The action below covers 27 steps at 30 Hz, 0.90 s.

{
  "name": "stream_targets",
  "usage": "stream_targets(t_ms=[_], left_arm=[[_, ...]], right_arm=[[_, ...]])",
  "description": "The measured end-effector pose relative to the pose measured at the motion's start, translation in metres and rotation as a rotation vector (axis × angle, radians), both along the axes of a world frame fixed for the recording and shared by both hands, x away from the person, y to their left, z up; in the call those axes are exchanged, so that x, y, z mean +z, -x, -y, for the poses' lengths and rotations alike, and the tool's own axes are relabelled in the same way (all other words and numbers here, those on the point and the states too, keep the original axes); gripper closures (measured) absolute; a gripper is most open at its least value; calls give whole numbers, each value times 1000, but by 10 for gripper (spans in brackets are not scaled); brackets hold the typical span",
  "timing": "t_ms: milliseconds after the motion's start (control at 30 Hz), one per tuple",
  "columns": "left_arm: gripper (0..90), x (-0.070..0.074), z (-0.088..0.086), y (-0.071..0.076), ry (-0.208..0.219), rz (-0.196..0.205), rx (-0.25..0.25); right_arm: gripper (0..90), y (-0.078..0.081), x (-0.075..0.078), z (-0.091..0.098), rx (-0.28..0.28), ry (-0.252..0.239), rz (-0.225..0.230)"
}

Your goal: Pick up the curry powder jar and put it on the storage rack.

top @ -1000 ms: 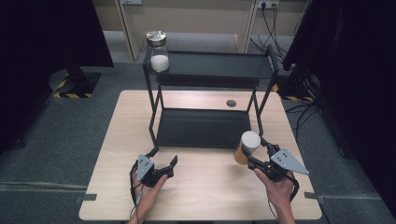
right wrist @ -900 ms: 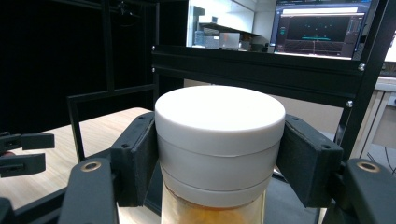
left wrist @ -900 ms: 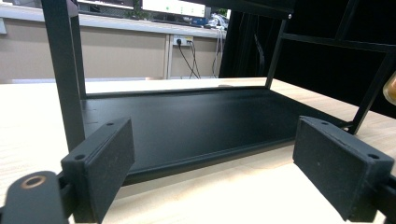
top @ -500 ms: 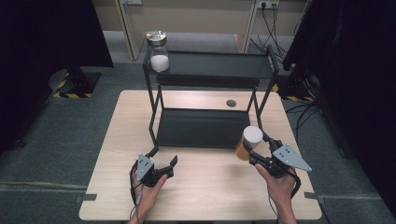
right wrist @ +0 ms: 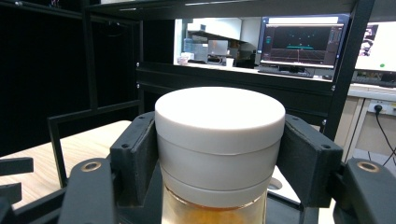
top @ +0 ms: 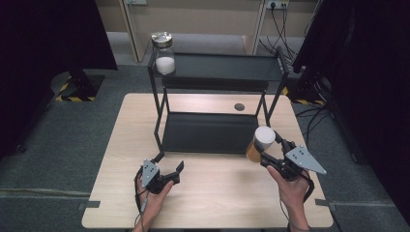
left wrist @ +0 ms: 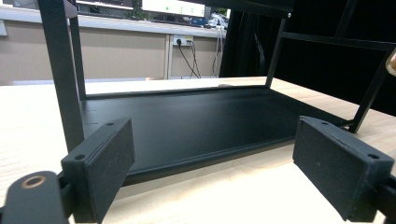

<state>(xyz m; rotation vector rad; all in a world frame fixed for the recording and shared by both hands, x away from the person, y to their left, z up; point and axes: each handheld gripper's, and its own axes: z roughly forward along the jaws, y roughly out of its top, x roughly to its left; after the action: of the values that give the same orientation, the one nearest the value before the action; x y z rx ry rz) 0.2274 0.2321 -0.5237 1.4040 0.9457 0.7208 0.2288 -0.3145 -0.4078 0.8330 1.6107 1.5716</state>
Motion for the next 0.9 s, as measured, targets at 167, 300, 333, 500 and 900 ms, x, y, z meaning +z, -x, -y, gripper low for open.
stream_targets(t_ms=[167, 300, 333, 500, 900], left_arm=[[126, 0, 0, 0, -1, -1, 0], [126, 0, 0, 0, 1, 0, 1], [126, 0, 0, 0, 1, 1, 1], [126, 0, 0, 0, -2, 1, 1], [128, 0, 0, 0, 0, 3, 1]], right_arm=[[340, -1, 1, 0, -1, -2, 1], [340, -1, 4, 0, -3, -1, 7], [339, -1, 4, -1, -4, -4, 6], [340, -2, 9, -1, -2, 1, 15], [340, -6, 22, -3, -3, -1, 39]])
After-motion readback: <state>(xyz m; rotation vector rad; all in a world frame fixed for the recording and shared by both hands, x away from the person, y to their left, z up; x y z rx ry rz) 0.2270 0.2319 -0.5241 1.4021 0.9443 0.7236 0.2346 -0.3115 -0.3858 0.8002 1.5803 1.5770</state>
